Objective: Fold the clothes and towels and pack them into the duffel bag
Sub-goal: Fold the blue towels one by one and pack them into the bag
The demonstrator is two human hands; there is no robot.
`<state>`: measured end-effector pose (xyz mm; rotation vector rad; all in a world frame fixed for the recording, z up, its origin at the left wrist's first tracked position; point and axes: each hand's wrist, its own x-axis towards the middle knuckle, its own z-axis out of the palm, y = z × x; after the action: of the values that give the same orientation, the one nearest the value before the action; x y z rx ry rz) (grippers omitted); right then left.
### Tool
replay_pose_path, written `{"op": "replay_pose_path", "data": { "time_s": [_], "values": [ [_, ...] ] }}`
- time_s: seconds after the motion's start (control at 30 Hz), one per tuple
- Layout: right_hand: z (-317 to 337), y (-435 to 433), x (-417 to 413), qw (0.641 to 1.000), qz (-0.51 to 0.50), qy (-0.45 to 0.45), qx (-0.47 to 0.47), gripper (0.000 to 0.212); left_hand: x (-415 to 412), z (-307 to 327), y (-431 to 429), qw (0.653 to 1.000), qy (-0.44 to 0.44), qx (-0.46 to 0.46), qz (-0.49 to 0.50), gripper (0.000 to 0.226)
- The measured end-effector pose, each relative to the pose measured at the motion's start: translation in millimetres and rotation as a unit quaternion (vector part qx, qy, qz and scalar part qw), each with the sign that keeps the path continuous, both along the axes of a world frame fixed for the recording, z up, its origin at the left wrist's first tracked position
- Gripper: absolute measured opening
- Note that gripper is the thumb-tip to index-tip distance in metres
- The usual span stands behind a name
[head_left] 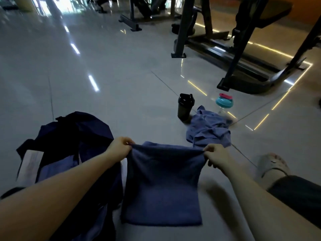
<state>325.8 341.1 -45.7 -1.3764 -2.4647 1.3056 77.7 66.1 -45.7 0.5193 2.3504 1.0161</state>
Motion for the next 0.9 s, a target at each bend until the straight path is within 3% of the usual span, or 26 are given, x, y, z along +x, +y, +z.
{"op": "replay_pose_path", "data": {
  "time_s": [0.13,0.27,0.57,0.77,0.9],
  "values": [
    [-42.1,14.0,-20.5,0.999,-0.010,0.043,0.023,0.019,-22.2,-33.2,10.8,0.998,0.041,-0.040,-0.027,0.035],
    [-74.3,26.5,-42.2,0.999,-0.012,0.030,0.042,0.017,-39.9,-58.5,35.4,0.997,0.060,-0.055,-0.001,0.033],
    [-124.0,48.8,-71.0,0.987,0.046,-0.082,0.131,0.012,-76.0,-113.6,69.8,0.984,0.041,-0.172,-0.022,0.013],
    [-139.7,58.7,-85.0,0.990,-0.003,-0.082,0.115,0.012,-87.9,-132.4,73.9,0.986,0.057,-0.154,0.005,0.013],
    [-145.9,57.0,-90.1,0.988,0.006,-0.096,0.119,0.007,-87.4,-140.8,74.2,0.984,0.082,-0.156,-0.032,0.012]
  ]
}}
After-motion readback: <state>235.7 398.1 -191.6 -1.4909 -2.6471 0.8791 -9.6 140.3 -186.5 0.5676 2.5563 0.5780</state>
